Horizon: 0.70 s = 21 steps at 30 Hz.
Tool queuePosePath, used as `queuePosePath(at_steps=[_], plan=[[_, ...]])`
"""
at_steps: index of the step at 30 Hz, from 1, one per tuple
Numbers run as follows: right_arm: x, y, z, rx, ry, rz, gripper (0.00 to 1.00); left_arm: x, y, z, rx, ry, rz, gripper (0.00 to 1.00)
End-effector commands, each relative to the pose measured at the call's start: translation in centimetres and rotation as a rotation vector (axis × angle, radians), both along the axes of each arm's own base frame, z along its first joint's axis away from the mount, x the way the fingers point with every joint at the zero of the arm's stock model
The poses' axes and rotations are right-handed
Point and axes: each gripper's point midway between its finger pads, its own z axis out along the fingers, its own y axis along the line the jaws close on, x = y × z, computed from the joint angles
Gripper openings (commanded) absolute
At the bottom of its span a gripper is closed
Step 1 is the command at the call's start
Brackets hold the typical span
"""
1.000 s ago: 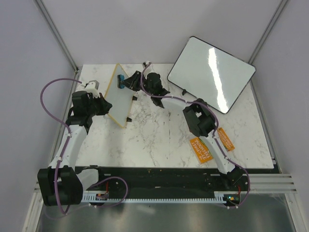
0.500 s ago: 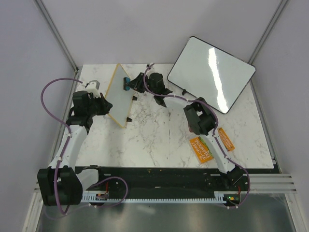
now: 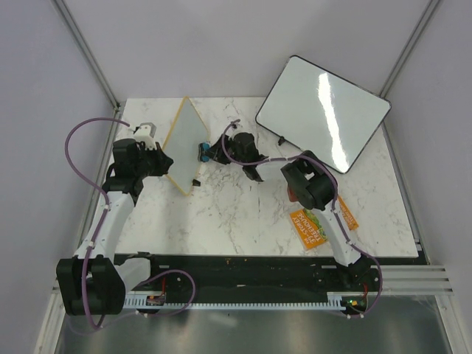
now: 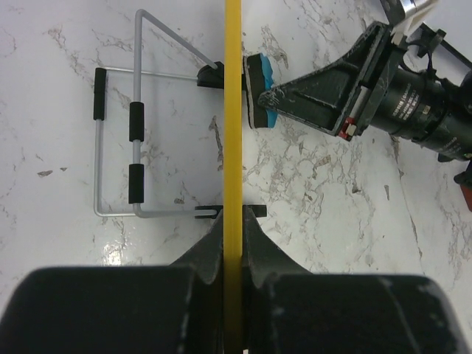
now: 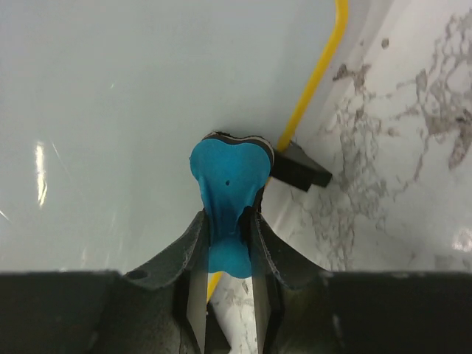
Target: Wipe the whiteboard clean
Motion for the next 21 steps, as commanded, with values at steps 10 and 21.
queuePosePath(at_steps=[10, 21], plan=[[2.1, -7.9, 7.2, 0.008, -0.225, -0.276, 0.0, -0.4, 0.0, 0.4, 0.044, 0.005, -0.024, 0.02], [3.7, -9.2, 3.3, -0.243, -0.152, -0.325, 0.0, -0.3, 1.5, -0.4, 0.057, 0.044, 0.081, 0.02]])
